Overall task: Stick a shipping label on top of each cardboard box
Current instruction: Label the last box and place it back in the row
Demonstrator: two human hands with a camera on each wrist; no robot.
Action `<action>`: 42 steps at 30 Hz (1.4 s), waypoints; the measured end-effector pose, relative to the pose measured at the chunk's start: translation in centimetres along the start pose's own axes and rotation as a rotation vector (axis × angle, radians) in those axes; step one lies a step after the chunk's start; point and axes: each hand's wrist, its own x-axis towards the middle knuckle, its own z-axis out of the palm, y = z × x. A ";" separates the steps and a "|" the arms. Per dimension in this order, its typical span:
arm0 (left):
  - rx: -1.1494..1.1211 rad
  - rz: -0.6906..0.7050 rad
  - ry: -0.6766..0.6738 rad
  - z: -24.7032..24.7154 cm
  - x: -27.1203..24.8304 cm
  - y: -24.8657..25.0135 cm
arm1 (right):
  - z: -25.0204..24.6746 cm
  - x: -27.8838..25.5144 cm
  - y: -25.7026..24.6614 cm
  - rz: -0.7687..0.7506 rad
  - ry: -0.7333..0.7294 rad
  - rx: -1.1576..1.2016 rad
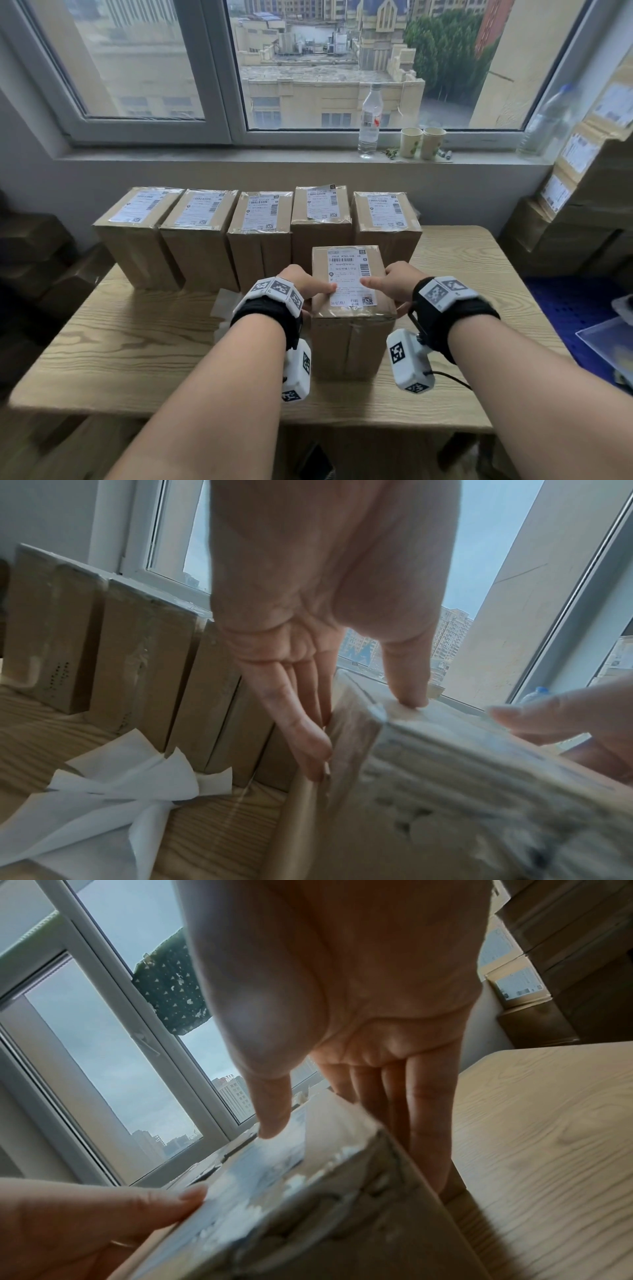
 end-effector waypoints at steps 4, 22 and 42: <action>-0.034 0.029 0.034 0.2 -0.4 0.8 | -1.1 -0.6 0.3 0.025 0.031 -0.010; -0.006 0.145 -0.111 7.2 -1.1 9.7 | -9.2 -1.2 8.6 0.140 0.255 -0.209; -0.133 0.304 0.000 13.1 3.7 23.5 | -20.5 4.4 13.7 0.121 0.494 0.023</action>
